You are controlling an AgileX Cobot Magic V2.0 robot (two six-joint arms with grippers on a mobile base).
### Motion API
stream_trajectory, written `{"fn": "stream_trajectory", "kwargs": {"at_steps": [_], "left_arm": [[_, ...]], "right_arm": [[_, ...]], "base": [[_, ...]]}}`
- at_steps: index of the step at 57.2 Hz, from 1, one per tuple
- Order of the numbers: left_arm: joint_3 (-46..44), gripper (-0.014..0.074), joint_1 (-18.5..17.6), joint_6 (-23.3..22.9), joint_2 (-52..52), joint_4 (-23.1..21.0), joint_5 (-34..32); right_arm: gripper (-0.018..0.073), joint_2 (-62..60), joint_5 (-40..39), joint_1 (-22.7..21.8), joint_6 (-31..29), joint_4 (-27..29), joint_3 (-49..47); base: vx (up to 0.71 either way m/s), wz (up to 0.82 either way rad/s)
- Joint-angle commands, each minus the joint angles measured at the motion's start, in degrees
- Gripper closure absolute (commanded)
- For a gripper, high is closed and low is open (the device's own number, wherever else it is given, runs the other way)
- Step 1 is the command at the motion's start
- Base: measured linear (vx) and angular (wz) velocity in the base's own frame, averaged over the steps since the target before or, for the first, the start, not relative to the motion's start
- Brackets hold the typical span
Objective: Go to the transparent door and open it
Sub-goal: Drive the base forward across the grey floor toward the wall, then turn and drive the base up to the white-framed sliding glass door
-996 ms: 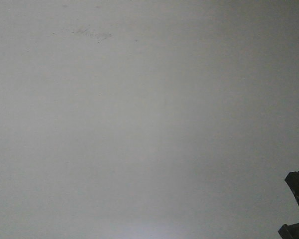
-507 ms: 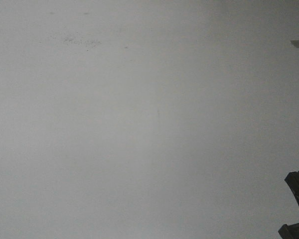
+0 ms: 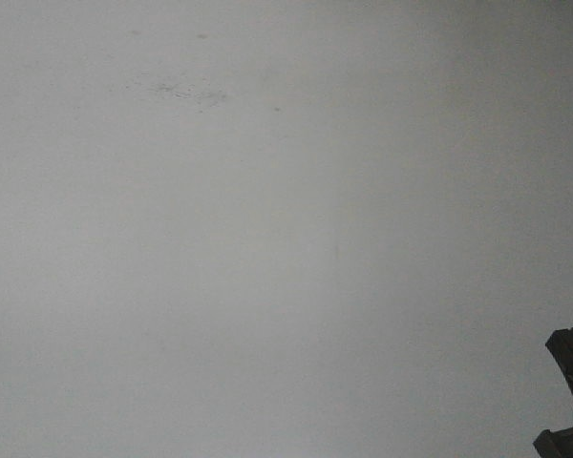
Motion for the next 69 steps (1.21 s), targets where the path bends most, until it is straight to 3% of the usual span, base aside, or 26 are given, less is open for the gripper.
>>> {"fn": "stream_trajectory", "kwargs": {"at_steps": [1, 69], "left_arm": [[0.6, 0.0602, 0.1, -0.1, -0.9, -0.2, -5.0], [0.6, 0.0602, 0.1, -0.1, -0.9, -0.2, -5.0]], "right_arm": [[0.0565, -0.9, -4.9, -0.1, 0.1, -0.3, 0.2], [0.0565, -0.9, -4.9, -0.1, 0.1, -0.3, 0.2]], "base": [[0.36, 0.24], [0.44, 0.30]]}}
